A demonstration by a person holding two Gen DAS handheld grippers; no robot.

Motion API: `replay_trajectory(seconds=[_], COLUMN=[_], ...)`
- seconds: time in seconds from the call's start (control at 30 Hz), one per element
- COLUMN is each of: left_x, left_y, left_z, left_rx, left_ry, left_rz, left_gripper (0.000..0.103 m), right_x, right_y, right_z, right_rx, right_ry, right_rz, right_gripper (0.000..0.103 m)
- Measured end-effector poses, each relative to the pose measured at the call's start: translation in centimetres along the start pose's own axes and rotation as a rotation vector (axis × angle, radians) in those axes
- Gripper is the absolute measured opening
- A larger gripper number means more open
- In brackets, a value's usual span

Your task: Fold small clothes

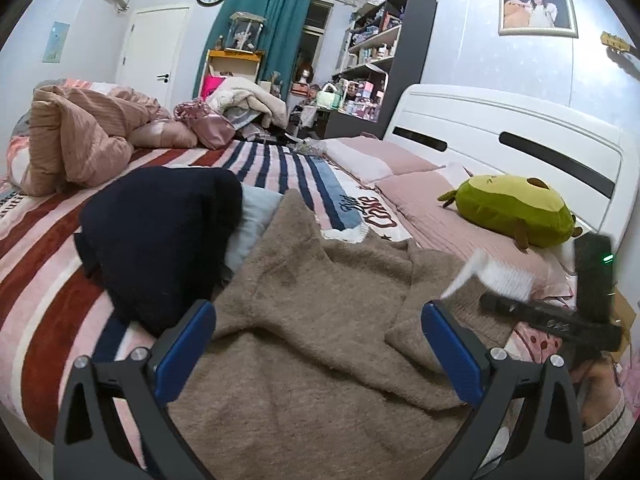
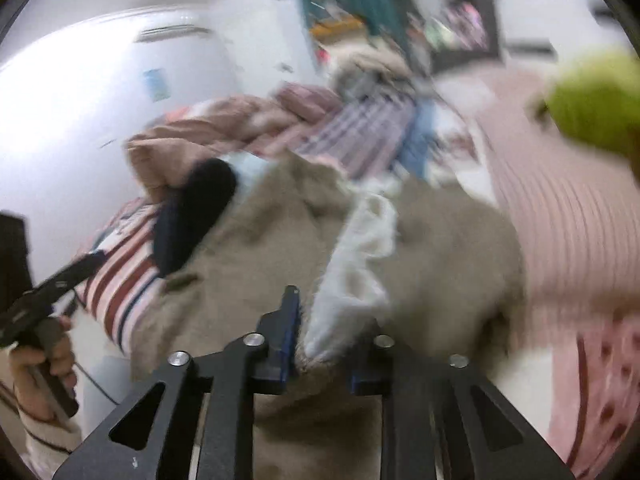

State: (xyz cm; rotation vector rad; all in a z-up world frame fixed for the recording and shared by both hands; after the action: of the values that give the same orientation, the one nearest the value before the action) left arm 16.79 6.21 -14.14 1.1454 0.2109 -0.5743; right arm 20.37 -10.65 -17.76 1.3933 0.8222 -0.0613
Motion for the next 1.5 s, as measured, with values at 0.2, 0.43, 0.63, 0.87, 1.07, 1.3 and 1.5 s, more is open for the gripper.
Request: replay_trajectory(seconds=[0.2, 0.43, 0.63, 0.87, 1.07, 1.3, 1.5], left_x=[-1.8, -3.9, -2.7, -0.1, 2.9, 5.8, 7.1], left_y=[0.7, 0.2, -1.1, -2.3, -5.2, -8.8, -8.7], left_z=[-3.8, -8.3, -8.9, -8.5, -10.0, -9.9, -9.8], left_rx=[-0.038, -0.070, -0.080, -0.087, -0.090, -0.174, -0.233], left_ry=[0.053, 0.094, 0.067, -0.005, 0.001, -0.073, -0.079], left_rz=[0.044, 0.058, 0.005, -0.090, -0.239, -0.391, -0.408], left_gripper=[0.102, 0.102, 0.102, 0.102, 0.102, 0.101, 0.101], right_x=[2.1, 10.8, 10.3, 1.2, -5.5, -3.3, -0.8], right_y=[2.7, -5.9, -7.0, -3.6, -6.9, -14.5, -14.4], right_z=[-11.3, -18.5, -18.4, -12.9, 1.8, 6.3, 5.1], right_rx=[-0.178, -0.221, -0.172, -0.153, 0.161, 0.374, 0.423], right_ry=[0.233, 0.360, 0.417, 0.310, 0.034, 0.152, 0.304], right_rz=[0.012, -0.302, -0.349, -0.189, -0.174, -0.280, -0.215], right_gripper=[0.011, 0.015, 0.048, 0.070, 0.076, 0.073, 0.074])
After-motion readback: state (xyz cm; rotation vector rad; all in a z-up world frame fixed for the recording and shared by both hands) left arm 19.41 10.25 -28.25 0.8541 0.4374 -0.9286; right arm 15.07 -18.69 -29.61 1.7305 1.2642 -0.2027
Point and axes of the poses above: each gripper's, at about its wrist camera, not at the fingertips, and x roughly the way its jaws point, z to its right, y to its top, the point moved 9 cm from there along x, roughly the way its jaws point, and after that the axes turned 12 degrees about -x, right-handed, at the moved point
